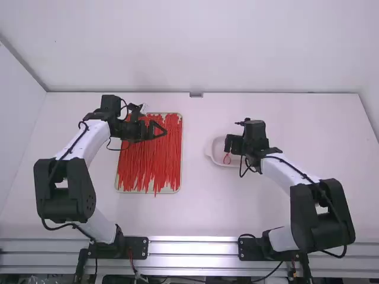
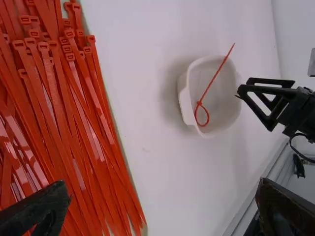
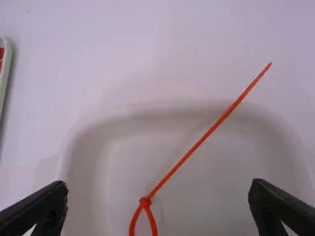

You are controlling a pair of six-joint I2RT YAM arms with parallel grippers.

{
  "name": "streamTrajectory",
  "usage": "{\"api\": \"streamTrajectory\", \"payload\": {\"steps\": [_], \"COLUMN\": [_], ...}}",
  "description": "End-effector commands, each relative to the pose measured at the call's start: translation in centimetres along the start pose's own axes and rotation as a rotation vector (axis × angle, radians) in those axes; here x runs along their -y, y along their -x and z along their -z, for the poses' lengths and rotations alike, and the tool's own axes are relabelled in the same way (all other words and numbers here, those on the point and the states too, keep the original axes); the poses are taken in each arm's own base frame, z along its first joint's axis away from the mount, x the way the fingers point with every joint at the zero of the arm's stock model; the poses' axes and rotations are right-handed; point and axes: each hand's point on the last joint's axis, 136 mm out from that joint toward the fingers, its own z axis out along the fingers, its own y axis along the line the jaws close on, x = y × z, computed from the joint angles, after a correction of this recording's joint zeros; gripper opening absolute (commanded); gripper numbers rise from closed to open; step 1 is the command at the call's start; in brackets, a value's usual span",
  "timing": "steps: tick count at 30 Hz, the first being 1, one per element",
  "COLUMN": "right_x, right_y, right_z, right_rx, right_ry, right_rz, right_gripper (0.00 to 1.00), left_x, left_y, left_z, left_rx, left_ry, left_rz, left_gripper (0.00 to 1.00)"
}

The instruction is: Fasten the cable tie

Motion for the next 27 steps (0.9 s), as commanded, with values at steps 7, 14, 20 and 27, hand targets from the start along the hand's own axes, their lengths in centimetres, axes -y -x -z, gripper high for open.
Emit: {"api": "streamTrajectory", "payload": {"steps": [7, 14, 20, 27], "right_x": [-1.0, -0.9, -1.0, -1.2], "right_y": [3.1, 4.1, 4.7, 5.0], "right_z": [3.5, 5.9, 7.3, 8.6], "right_rx": [0.098, 0.149, 0.178, 0.201], "right_ry": [0.026, 0.008, 0.011, 0.017], "right_rz": [0.007, 0.008, 0.008, 0.009], "right_gripper": [0.98, 0.98, 0.98, 0.98], "left_x": [1.6, -1.5, -1.3, 0.6], "left_y": [1.2, 2.3, 2.4, 3.1], "left_z": [1.0, 0.9, 1.0, 2.6], "left_rx": [0.043, 0.074, 0.081, 0.126], "left_ry": [-0.014, 0.203, 0.230, 0.227], "left_rz": [-0.095, -0.063, -0.085, -0.168], "left_gripper": [0.99, 0.99, 0.99, 0.99]}}
